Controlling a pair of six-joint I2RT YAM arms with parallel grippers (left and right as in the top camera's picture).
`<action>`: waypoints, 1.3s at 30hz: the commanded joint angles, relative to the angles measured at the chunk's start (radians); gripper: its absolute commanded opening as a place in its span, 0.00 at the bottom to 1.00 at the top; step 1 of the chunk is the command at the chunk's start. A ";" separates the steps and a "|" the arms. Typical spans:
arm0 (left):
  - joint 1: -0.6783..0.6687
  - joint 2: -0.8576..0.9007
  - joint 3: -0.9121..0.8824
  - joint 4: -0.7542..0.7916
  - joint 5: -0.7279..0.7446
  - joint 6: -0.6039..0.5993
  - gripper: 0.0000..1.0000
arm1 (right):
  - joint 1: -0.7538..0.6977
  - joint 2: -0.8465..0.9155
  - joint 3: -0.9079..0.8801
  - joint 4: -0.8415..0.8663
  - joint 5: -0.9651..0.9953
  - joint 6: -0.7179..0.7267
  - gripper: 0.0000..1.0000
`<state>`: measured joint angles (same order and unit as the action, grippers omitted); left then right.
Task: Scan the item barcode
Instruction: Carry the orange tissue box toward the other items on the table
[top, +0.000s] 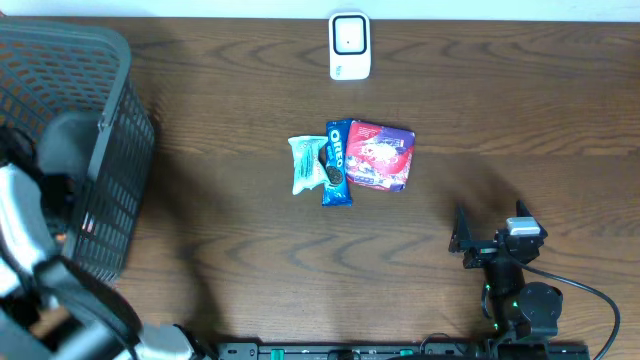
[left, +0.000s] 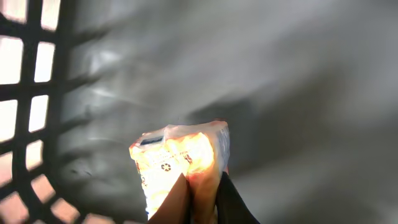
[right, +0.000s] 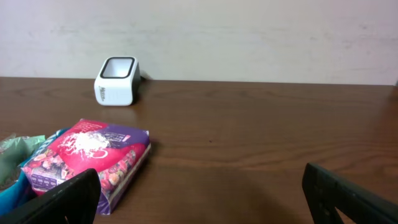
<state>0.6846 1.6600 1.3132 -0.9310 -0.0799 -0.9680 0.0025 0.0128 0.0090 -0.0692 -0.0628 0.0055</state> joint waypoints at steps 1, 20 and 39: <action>0.000 -0.204 0.053 0.032 0.090 0.010 0.07 | 0.006 -0.002 -0.003 -0.002 0.002 -0.014 0.99; -0.810 -0.562 0.052 0.399 0.203 0.637 0.08 | 0.006 -0.002 -0.003 -0.002 0.002 -0.014 0.99; -1.096 0.159 0.051 0.342 -0.018 0.835 0.07 | 0.006 -0.002 -0.003 -0.002 0.002 -0.014 0.99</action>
<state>-0.4034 1.7470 1.3563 -0.5838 -0.0601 -0.1196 0.0032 0.0128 0.0090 -0.0696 -0.0628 0.0051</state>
